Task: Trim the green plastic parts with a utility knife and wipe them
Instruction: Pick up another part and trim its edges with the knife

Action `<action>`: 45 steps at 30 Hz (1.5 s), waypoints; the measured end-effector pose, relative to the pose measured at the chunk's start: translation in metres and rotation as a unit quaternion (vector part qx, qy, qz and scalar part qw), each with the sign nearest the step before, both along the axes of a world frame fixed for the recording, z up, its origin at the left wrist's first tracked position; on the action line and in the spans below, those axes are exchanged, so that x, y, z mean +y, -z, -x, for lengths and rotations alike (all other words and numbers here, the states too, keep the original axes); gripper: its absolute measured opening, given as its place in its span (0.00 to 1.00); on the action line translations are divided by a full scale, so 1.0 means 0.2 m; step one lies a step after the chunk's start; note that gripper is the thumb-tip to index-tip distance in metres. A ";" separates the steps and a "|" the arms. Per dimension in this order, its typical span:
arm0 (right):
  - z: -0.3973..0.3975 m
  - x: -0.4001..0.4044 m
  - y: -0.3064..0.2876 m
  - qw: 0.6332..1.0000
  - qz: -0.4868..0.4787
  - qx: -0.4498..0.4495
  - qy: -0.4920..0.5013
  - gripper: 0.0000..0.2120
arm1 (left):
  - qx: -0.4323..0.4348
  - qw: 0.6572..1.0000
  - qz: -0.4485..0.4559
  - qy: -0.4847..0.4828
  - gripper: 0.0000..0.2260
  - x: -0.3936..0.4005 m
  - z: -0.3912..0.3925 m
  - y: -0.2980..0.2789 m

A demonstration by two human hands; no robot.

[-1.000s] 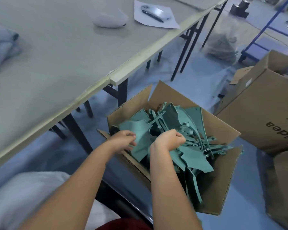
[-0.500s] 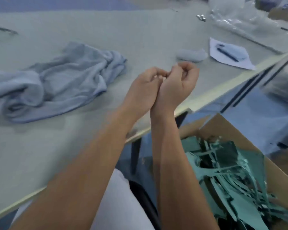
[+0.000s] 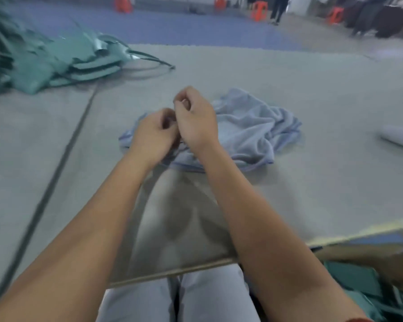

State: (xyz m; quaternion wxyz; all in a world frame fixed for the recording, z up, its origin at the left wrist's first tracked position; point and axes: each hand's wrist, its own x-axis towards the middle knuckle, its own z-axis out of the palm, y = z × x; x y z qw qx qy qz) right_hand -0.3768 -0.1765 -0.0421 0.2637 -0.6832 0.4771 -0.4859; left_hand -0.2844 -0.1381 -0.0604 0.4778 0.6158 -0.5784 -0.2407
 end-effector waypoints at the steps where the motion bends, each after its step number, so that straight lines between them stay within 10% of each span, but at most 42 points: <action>1: -0.02 0.00 0.03 0.999 0.008 0.040 -0.011 0.05 | -0.019 1.000 0.009 -0.009 0.07 0.01 -0.04 0.04; 5: 0.02 0.02 0.20 0.987 0.040 0.156 -0.026 0.04 | 0.010 0.994 0.048 -0.099 0.09 0.02 -0.14 0.14; 12: 0.05 0.06 0.18 0.992 0.093 0.072 -0.042 0.07 | -0.217 0.958 -0.058 -0.178 0.16 0.00 -0.16 0.15; 19: 0.01 0.16 0.15 0.976 0.148 0.109 -0.118 0.11 | 0.159 0.981 0.050 -0.104 0.07 -0.05 -0.17 -0.09; 27: 0.15 -0.01 -0.09 0.979 0.198 -0.032 0.045 0.28 | 0.201 0.961 0.147 0.122 0.09 -0.05 0.04 -0.39; 31: 0.38 -0.26 -0.21 0.942 0.190 0.203 0.187 0.28 | 0.157 0.980 0.069 0.099 0.10 -0.06 -0.01 -0.33; 35: 0.53 -0.38 -0.14 0.885 -0.097 0.418 0.181 0.17 | 0.148 0.989 -0.019 0.006 0.10 -0.10 -0.10 -0.14; 45: -0.10 -0.07 0.10 0.878 0.021 0.477 -0.007 0.12 | 0.257 0.957 0.012 -0.133 0.12 -0.10 -0.29 0.21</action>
